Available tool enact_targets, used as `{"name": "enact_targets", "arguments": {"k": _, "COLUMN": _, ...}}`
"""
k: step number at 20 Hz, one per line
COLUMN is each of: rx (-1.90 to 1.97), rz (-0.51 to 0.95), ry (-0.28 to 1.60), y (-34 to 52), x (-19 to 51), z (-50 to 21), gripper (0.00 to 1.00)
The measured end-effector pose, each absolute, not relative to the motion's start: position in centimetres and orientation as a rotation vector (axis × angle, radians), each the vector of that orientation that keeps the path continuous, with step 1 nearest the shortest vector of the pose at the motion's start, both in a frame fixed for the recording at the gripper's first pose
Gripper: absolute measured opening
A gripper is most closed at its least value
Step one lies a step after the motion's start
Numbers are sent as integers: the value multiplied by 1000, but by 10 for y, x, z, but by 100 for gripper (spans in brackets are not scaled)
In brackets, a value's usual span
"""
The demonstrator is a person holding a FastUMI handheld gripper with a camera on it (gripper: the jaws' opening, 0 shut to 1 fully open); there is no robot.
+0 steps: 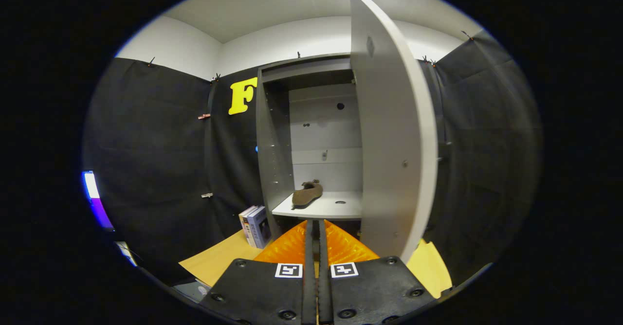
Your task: Open the shoe cabinet door, grab the shoes and put them into the shoe cabinet, then close the shoe cabinet door.
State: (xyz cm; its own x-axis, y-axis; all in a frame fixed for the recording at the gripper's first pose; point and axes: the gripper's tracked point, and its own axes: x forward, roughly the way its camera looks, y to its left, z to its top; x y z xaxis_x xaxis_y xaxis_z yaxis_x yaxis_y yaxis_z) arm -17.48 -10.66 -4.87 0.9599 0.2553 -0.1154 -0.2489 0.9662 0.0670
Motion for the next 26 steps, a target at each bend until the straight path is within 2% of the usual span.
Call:
{"name": "enact_targets", "arguments": {"k": 4, "rx": 47, "rz": 249, "ry": 225, "y": -66, "x": -153, "z": -95, "gripper": 7}}
{"name": "enact_targets", "arguments": {"k": 5, "rx": 54, "rz": 237, "ry": 254, "y": -59, "x": -147, "z": -106, "gripper": 17}}
{"name": "enact_targets", "arguments": {"k": 8, "rx": 59, "rz": 195, "ry": 363, "y": -42, "x": -131, "z": -155, "gripper": 23}}
{"name": "enact_targets", "arguments": {"k": 9, "rx": 58, "rz": 179, "ry": 410, "y": -39, "x": -127, "z": -174, "gripper": 32}}
{"name": "enact_targets", "arguments": {"k": 18, "rx": 53, "rz": 45, "ry": 812, "y": -39, "x": -129, "z": -354, "gripper": 31}}
{"name": "enact_targets", "arguments": {"k": 26, "rx": 35, "rz": -21, "ry": 977, "y": -59, "x": -142, "z": -458, "gripper": 31}}
